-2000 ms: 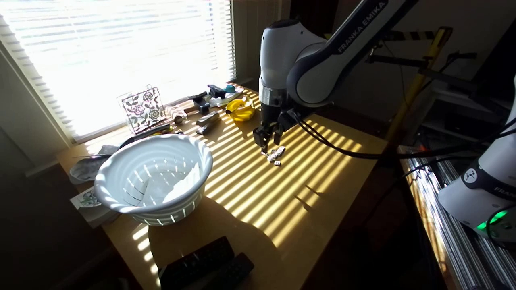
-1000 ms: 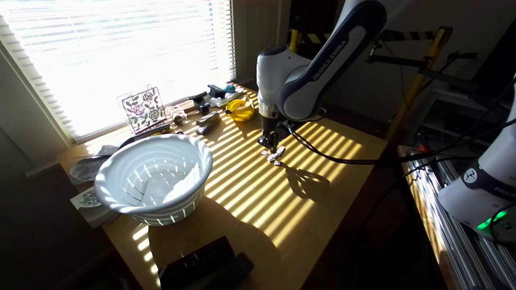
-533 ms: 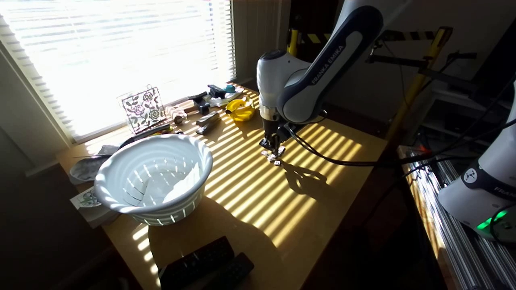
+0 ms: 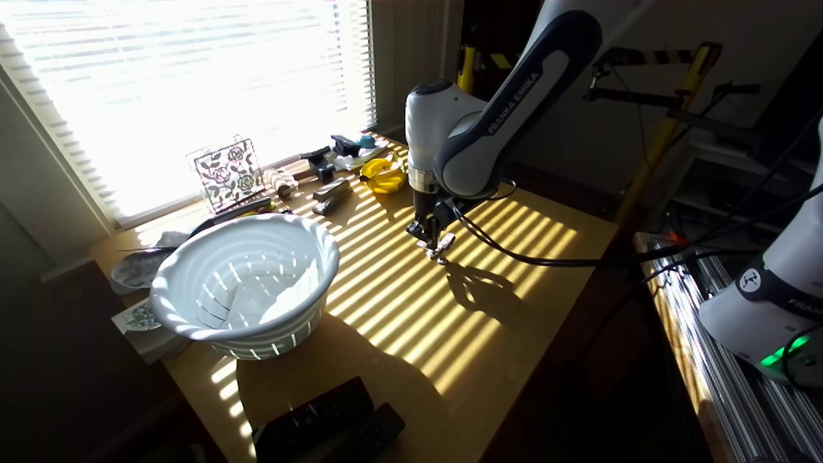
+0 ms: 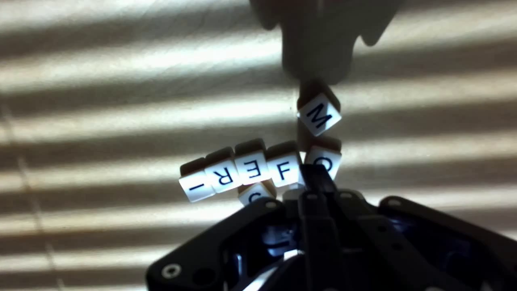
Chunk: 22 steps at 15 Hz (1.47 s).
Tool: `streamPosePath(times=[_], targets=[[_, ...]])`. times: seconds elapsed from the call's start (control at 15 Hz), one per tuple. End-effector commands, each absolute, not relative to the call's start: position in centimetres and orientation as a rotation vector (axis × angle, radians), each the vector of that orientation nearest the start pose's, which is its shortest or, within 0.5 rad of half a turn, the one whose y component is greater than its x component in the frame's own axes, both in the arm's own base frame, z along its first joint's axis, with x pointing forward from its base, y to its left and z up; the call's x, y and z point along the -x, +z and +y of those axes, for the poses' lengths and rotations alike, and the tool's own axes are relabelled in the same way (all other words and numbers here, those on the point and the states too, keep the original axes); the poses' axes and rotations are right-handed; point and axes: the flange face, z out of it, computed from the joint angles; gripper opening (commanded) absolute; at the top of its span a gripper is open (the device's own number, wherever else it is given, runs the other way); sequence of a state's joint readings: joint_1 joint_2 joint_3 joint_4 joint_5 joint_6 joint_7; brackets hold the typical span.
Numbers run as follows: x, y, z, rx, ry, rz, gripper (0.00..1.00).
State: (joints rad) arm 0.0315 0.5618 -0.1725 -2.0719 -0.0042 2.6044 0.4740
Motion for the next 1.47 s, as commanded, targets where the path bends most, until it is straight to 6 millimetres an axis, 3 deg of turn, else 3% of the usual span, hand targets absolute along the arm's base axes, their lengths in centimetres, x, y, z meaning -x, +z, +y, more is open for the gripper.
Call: streamPosePath(times=[0.0,0.87,1.4], targets=[[-59.2,15.5,-7.8,3.054,-0.031,0.965,0.00],[-60.1,14.0,-8.6,3.042,-0.014,1.018,0.00],[-59.8,14.8,-8.9,3.008,-0.026,1.047,0.00]])
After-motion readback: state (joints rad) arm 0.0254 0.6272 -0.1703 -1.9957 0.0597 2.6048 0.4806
